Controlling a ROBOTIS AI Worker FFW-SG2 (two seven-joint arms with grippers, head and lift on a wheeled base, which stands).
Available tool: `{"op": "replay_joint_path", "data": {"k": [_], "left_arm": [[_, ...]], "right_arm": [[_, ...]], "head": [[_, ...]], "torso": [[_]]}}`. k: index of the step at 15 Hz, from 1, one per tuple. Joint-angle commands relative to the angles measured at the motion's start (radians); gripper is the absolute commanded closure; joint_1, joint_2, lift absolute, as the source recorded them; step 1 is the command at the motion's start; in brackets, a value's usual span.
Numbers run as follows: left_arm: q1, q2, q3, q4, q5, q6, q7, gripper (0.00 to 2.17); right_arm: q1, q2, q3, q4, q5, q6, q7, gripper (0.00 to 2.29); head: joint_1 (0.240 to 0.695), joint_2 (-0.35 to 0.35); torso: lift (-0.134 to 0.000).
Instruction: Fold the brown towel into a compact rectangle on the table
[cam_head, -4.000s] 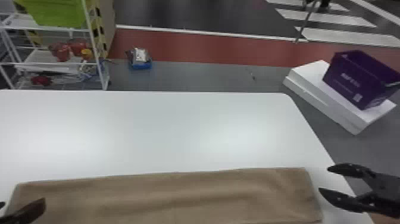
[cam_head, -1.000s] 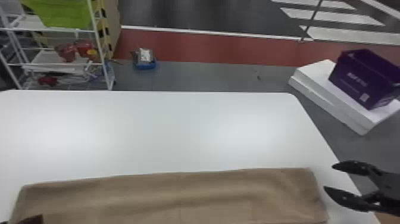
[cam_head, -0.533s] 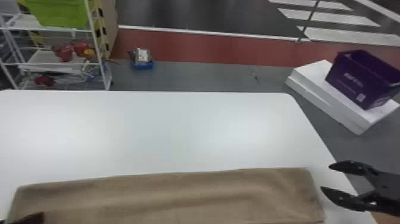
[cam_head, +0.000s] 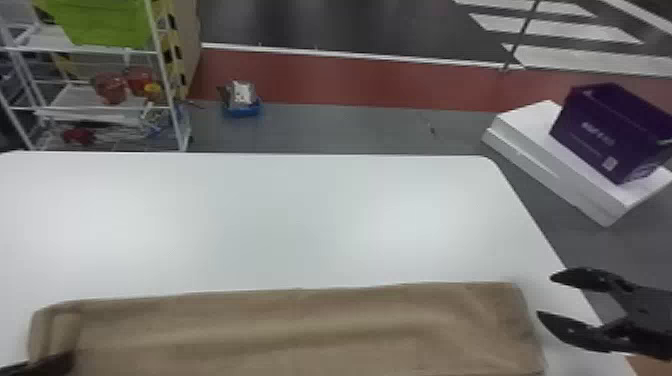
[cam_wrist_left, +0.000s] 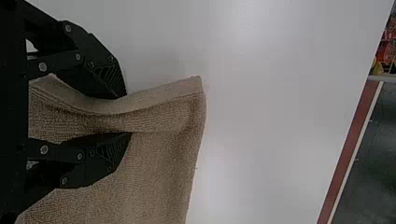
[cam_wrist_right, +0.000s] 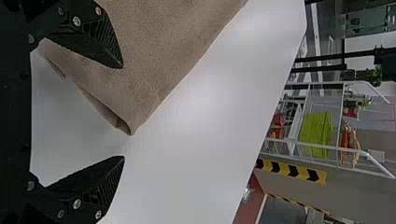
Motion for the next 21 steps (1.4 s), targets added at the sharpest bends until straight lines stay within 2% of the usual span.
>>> {"op": "replay_joint_path", "data": {"k": [1,4,9,11,13,16,19,20,21], "left_arm": [[0.002,-0.003,0.003,-0.021,0.009,0.006,-0.006,1.43],[0.008,-0.003,-0.005,-0.064,0.017,0.028,-0.01,1.43],[0.015,-0.003,-0.002,-0.133,0.068,0.062,-0.007,1.43],[0.015,-0.003,-0.003,-0.159,0.092,0.098,-0.006,1.43],[0.015,-0.003,0.0,-0.193,0.143,0.151,-0.003,1.43],[0.008,-0.003,-0.002,-0.231,0.223,0.192,0.02,1.43],[0.0,-0.003,-0.02,-0.247,0.238,0.192,0.046,1.43],[-0.001,-0.003,-0.026,-0.248,0.238,0.192,0.051,1.43],[-0.003,-0.003,-0.032,-0.248,0.243,0.192,0.057,1.43]], "right_arm": [[-0.001,0.0,0.003,0.007,0.0,-0.01,0.005,0.22],[-0.001,0.002,0.017,0.012,0.002,-0.017,0.005,0.22],[-0.001,0.014,0.028,0.013,-0.001,-0.029,0.005,0.22],[-0.001,0.015,0.02,0.012,-0.017,-0.026,0.005,0.22],[-0.001,0.015,-0.001,0.002,-0.067,-0.014,0.005,0.21],[-0.001,0.028,-0.015,-0.019,-0.095,0.005,0.005,0.2],[-0.001,0.044,-0.003,-0.021,-0.126,-0.004,0.005,0.21],[-0.001,0.052,0.008,-0.021,-0.133,-0.01,0.005,0.32],[-0.001,0.06,0.019,-0.021,-0.136,-0.02,0.005,0.53]], "head": [[0.695,-0.159],[0.695,-0.162],[0.695,-0.164],[0.695,-0.166],[0.695,-0.181],[0.695,-0.215],[0.695,-0.237],[0.695,-0.235],[0.695,-0.232]], "torso": [[-0.123],[-0.123],[-0.123],[-0.123],[-0.123],[-0.123],[-0.123],[-0.123],[-0.123]]}}
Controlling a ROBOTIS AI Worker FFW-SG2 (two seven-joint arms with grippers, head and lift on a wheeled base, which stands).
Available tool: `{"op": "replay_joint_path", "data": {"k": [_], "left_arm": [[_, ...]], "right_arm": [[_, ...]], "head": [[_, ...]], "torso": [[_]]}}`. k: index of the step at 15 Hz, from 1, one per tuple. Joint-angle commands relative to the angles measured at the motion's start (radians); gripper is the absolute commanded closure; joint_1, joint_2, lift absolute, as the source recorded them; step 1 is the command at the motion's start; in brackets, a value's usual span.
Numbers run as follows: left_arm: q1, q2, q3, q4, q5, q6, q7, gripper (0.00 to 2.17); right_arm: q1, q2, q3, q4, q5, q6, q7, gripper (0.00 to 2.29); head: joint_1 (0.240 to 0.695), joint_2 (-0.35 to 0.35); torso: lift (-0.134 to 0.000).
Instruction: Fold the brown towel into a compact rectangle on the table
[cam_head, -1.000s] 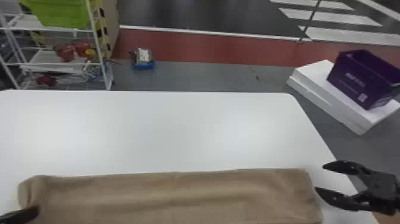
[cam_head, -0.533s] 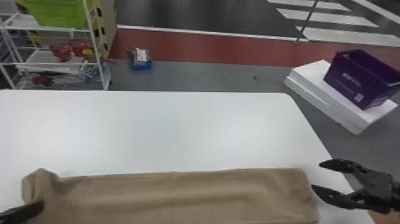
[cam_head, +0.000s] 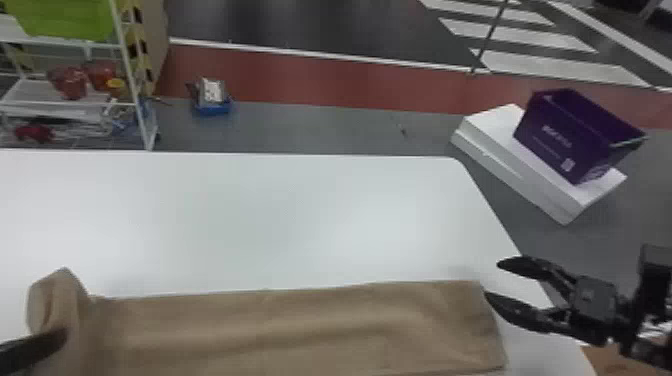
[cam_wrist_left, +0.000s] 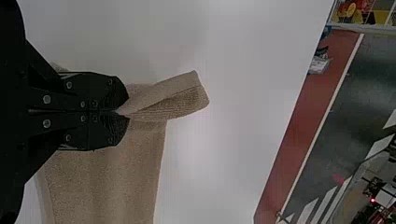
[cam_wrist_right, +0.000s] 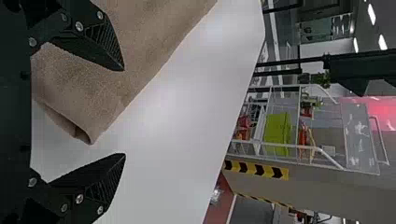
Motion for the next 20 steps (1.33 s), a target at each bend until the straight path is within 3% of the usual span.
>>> {"op": "replay_joint_path", "data": {"k": [1,3,4,12,20], "left_arm": [[-0.003,-0.003,-0.011,-0.001,0.015,0.004,0.011,1.43],[-0.006,-0.003,-0.018,-0.012,0.024,0.004,0.025,1.43],[-0.007,-0.003,-0.034,-0.023,0.023,0.004,0.043,1.43],[-0.052,-0.003,-0.121,-0.182,0.012,0.004,0.077,1.43],[-0.012,-0.003,-0.129,-0.265,0.003,0.004,0.097,1.43]], "right_arm": [[-0.005,0.011,0.032,0.0,-0.009,-0.005,0.005,0.85],[-0.014,0.019,0.07,0.004,0.002,-0.005,0.005,1.75],[-0.023,0.023,0.096,0.023,0.017,-0.014,0.005,1.86],[-0.064,0.065,0.227,0.09,0.072,-0.029,0.005,1.9],[-0.166,0.091,0.317,0.172,0.1,-0.017,0.005,1.9]], "head": [[0.695,-0.226],[0.695,-0.208],[0.695,-0.201],[0.695,-0.141],[0.695,-0.089]], "torso": [[-0.123],[-0.123],[-0.123],[-0.123],[-0.123]]}}
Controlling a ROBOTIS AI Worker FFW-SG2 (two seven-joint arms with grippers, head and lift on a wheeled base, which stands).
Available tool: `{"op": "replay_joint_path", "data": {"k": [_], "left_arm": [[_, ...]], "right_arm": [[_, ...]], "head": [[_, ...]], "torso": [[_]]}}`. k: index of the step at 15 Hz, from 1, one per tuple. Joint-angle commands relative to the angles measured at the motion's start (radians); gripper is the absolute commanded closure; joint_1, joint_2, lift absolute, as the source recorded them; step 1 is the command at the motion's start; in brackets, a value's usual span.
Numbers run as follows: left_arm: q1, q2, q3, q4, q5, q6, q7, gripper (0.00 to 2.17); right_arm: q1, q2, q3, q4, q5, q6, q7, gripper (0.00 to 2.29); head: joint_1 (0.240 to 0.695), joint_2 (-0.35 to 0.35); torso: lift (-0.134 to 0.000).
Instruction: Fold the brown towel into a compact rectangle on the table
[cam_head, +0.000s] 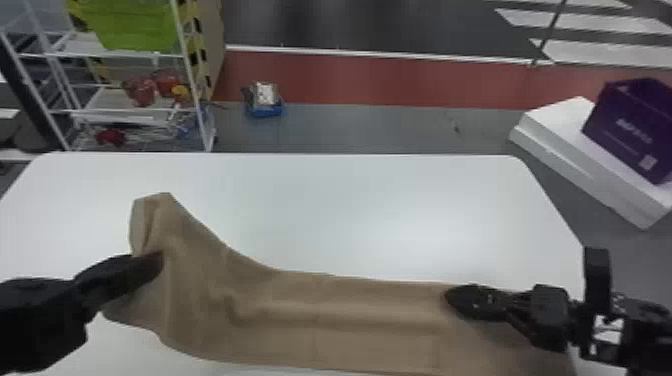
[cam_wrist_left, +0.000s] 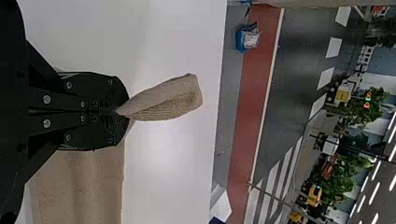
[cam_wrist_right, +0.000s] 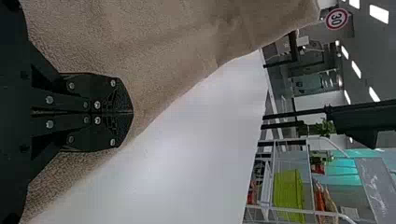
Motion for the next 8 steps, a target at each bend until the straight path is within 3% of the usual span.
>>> {"op": "replay_joint_path", "data": {"k": [1,8], "left_arm": [[0.01,-0.003,-0.002,-0.002,-0.005,0.004,0.008,1.43],[0.025,-0.003,-0.006,-0.016,-0.005,0.004,0.008,1.43]], "right_arm": [[-0.032,0.011,0.027,0.028,0.008,0.008,0.005,1.9],[-0.073,0.06,0.113,0.044,0.057,0.058,0.005,1.9]], "head": [[0.695,-0.074],[0.695,-0.007]], "torso": [[-0.123],[-0.123]]}}
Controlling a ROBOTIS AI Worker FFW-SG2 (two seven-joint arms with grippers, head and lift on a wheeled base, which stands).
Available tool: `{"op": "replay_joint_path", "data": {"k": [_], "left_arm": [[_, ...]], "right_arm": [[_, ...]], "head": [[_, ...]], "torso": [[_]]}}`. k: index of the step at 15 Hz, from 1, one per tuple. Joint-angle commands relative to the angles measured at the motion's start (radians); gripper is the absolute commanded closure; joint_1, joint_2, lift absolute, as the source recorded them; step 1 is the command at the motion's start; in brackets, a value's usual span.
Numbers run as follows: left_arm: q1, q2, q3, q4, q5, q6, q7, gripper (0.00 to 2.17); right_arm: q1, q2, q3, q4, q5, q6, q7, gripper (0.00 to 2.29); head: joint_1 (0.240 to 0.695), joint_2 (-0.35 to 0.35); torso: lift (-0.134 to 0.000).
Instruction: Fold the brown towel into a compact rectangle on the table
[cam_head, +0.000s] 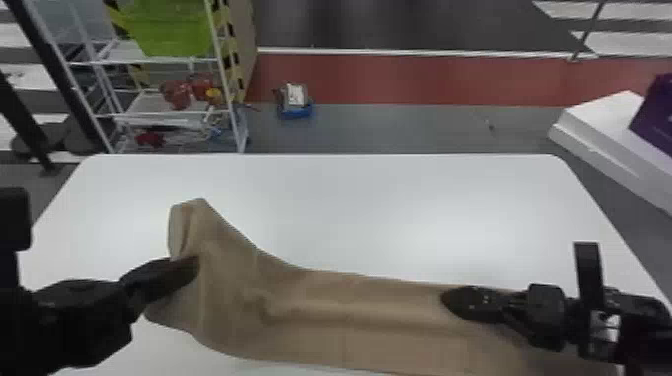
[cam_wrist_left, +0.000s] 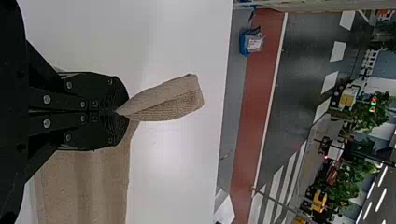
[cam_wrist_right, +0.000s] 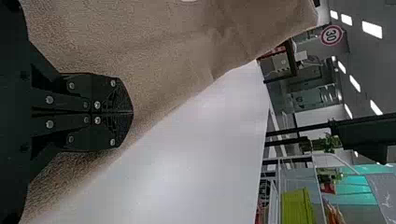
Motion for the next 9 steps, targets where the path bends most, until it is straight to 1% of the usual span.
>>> {"op": "replay_joint_path", "data": {"k": [1,5,6,9], "left_arm": [[0.007,-0.003,-0.005,-0.01,0.0,0.004,0.001,1.43],[0.017,-0.003,-0.012,-0.022,-0.004,0.004,0.014,1.43],[0.018,-0.003,-0.014,-0.024,-0.004,0.004,0.014,1.43],[0.02,-0.003,-0.023,-0.035,-0.003,0.004,0.015,1.43]], "right_arm": [[-0.02,0.012,0.032,0.014,0.021,0.018,0.005,1.9],[-0.056,0.037,0.078,0.038,0.046,0.031,0.005,1.9],[-0.06,0.039,0.088,0.038,0.047,0.04,0.005,1.9],[-0.102,0.066,0.124,0.077,0.072,0.043,0.005,1.9]], "head": [[0.695,0.003],[0.695,0.041],[0.695,0.048],[0.695,0.082]], "torso": [[-0.123],[-0.123],[-0.123],[-0.123]]}}
